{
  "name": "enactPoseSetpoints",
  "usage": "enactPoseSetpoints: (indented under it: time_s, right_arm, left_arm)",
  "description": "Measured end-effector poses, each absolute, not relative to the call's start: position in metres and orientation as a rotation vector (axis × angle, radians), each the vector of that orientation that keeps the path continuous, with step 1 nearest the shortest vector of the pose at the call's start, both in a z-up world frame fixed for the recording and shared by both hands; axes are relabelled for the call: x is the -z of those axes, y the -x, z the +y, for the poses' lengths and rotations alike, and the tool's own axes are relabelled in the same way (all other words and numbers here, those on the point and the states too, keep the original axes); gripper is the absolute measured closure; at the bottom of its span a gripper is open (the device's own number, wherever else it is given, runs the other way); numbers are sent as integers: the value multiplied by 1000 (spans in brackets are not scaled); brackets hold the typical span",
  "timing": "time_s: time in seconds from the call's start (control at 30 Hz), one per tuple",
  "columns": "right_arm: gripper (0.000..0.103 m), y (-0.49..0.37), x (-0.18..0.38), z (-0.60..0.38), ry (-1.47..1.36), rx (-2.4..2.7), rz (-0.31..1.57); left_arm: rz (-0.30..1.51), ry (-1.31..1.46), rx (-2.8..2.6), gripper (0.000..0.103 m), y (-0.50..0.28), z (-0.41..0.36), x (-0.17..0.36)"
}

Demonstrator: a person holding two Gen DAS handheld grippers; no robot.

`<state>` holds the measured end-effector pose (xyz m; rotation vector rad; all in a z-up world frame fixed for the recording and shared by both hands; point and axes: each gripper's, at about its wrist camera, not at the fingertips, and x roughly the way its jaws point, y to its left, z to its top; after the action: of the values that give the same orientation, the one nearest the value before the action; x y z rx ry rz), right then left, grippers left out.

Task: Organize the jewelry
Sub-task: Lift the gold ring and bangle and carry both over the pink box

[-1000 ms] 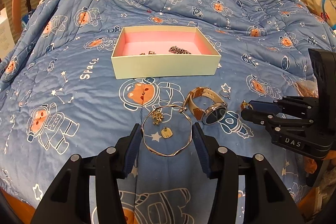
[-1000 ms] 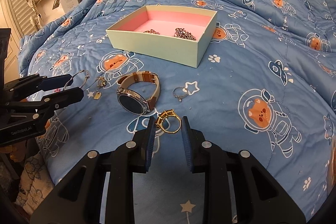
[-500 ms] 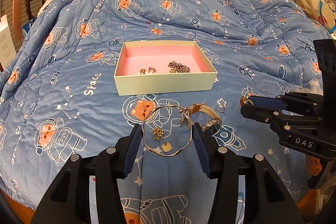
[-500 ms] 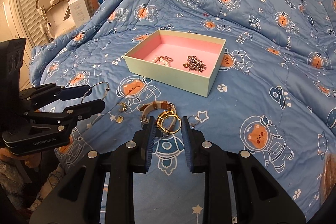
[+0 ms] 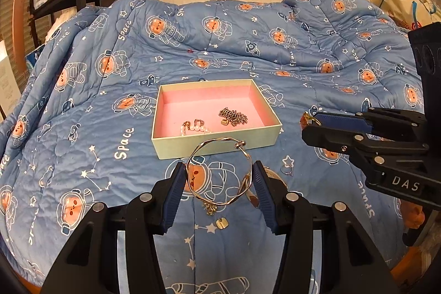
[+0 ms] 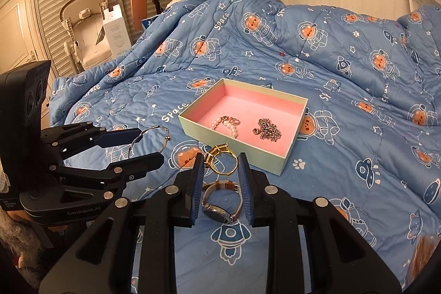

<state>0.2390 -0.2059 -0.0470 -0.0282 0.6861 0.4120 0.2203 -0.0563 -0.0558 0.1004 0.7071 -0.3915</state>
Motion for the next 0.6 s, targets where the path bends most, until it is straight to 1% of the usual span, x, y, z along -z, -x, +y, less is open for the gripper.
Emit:
enactPoseSetpoints:
  time_s: [0.27, 0.6]
  right_arm:
    - [77, -264, 50, -203, 38, -414, 700]
    - [77, -321, 58, -208, 27, -389, 748]
  left_arm:
    - [719, -118, 390, 54, -245, -56, 57]
    - [774, -88, 378, 54, -295, -50, 66]
